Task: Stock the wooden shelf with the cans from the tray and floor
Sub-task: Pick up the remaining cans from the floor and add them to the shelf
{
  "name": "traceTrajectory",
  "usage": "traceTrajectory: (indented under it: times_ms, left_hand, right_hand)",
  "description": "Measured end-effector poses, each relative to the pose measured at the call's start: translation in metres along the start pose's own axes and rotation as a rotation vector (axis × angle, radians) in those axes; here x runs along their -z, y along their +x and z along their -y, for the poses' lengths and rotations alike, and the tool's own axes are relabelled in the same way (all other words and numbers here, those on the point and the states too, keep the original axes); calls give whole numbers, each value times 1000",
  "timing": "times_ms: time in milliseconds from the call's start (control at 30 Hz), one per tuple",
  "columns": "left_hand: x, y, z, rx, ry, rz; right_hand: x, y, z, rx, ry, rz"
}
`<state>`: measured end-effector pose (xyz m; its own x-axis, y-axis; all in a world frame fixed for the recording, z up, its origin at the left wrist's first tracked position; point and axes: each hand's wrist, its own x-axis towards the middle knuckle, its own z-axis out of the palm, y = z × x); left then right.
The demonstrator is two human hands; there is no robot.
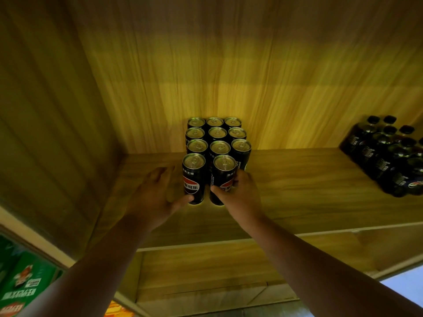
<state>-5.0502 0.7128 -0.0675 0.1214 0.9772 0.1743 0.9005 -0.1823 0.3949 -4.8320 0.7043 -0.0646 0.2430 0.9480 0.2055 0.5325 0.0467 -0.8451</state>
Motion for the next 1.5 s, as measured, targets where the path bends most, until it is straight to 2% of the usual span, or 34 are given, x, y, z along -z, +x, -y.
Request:
traceTrajectory:
  times_ms: [100, 333, 900, 1067, 1267, 1500]
  left_hand:
    - [1, -4, 12, -3, 136, 16]
    - [3, -5, 19, -8, 172, -9]
    - [3, 9, 17, -57, 270, 40]
    - [5, 5, 17, -77, 331, 20]
    - [0, 6, 22, -106, 347, 45]
    - [2, 2, 29, -73, 333, 11]
  right_hand:
    - [-5, -5, -4, -11, -10, -16]
    - [-15, 0, -8, -16, -59, -58]
    - [-25, 9, -11, -38, -57, -82]
    - [-17, -13, -12, -152, -21, -60]
    - [-34, -56, -4, -249, -17, 98]
    - [-62, -45, 9, -192, -69, 51]
